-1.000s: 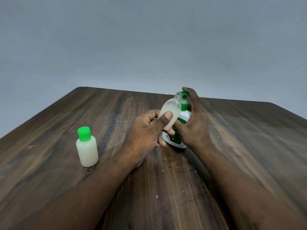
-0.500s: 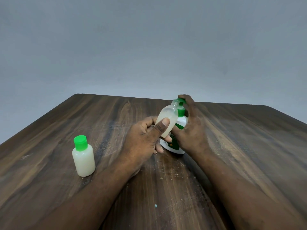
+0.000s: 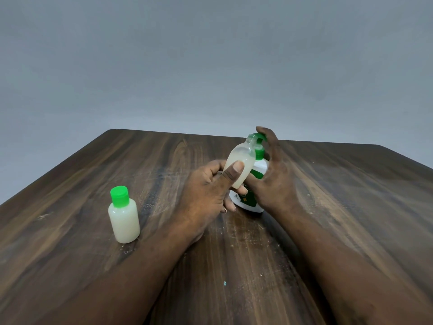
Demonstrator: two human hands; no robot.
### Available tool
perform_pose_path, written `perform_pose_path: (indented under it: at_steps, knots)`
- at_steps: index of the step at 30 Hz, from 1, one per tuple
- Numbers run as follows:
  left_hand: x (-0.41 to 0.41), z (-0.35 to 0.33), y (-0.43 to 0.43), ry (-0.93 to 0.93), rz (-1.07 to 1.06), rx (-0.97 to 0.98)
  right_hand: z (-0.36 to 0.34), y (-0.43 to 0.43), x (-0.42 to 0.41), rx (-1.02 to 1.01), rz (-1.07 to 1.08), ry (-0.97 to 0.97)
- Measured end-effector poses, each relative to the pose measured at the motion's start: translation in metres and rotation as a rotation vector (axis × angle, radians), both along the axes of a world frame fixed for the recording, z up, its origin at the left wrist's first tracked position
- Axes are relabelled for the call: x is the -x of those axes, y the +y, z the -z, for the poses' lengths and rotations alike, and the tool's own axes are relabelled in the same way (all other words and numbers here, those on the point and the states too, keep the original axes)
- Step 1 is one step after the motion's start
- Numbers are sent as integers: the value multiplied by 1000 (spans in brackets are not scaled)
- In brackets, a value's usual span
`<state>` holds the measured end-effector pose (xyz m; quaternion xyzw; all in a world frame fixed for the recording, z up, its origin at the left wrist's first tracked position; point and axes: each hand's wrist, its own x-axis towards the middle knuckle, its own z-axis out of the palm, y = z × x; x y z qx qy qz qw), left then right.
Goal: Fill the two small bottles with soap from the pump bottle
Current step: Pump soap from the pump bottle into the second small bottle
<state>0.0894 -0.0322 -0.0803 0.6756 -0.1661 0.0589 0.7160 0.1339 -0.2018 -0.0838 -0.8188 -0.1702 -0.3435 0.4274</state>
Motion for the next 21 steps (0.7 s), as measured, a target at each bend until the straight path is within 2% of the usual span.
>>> perform_pose_path:
  at_steps: [21]
  knots:
    - [-4,2,1,10,-7,-5,0,1,0,-27,-28,2]
